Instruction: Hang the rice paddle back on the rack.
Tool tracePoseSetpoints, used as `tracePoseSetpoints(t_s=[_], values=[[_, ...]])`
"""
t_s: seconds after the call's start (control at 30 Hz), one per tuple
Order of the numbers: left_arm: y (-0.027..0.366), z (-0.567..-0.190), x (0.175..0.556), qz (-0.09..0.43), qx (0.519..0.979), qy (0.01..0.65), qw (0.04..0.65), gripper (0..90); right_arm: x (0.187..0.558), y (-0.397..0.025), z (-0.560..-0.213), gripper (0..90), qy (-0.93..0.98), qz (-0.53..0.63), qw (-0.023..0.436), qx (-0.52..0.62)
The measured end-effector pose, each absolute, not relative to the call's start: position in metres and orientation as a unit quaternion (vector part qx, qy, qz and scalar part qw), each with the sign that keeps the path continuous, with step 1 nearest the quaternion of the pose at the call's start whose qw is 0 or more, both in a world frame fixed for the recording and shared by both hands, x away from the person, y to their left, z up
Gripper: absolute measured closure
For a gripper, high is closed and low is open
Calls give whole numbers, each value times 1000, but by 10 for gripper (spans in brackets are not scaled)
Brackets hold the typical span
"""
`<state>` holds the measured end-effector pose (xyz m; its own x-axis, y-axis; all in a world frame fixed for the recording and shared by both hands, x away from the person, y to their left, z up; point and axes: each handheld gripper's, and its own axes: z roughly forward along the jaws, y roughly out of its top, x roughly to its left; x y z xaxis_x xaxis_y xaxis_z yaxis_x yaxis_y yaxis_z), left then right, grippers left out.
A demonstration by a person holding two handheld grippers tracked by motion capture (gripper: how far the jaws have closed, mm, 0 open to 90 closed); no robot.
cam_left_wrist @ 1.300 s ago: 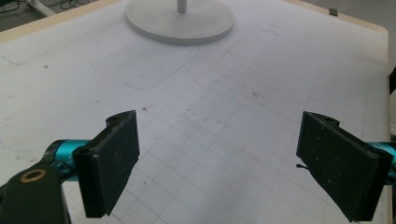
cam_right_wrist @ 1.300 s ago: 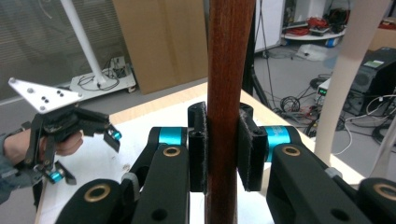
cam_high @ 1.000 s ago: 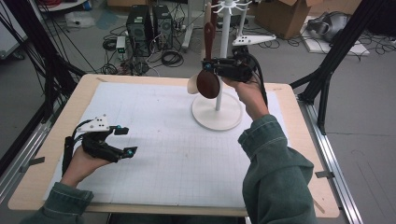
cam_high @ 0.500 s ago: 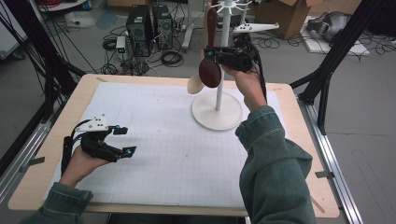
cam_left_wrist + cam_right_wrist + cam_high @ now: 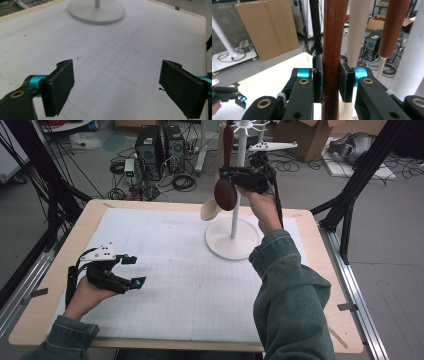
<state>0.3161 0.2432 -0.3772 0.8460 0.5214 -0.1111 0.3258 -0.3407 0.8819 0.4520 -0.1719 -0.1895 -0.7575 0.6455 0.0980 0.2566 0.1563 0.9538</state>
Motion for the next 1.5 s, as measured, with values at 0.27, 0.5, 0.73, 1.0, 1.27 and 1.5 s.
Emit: tracePoseSetpoints(t_s=[0.27, 0.5, 0.73, 1.0, 1.27, 1.5], values=[[244, -377, 316, 94, 811, 263, 514, 135, 455, -172, -192, 772, 735, 574, 175, 317], [247, -373, 315, 94, 808, 259, 520, 135, 455, -174, -193, 769, 734, 569, 181, 324], [248, -375, 316, 95, 808, 264, 517, 135, 453, -178, -194, 742, 731, 569, 181, 328], [248, -376, 316, 93, 809, 266, 516, 135, 447, -184, -198, 628, 736, 565, 184, 325], [247, -376, 317, 91, 809, 265, 517, 135, 434, -199, -210, 492, 726, 574, 177, 334], [248, -377, 317, 90, 810, 266, 515, 134, 421, -207, -228, 349, 723, 576, 166, 343]])
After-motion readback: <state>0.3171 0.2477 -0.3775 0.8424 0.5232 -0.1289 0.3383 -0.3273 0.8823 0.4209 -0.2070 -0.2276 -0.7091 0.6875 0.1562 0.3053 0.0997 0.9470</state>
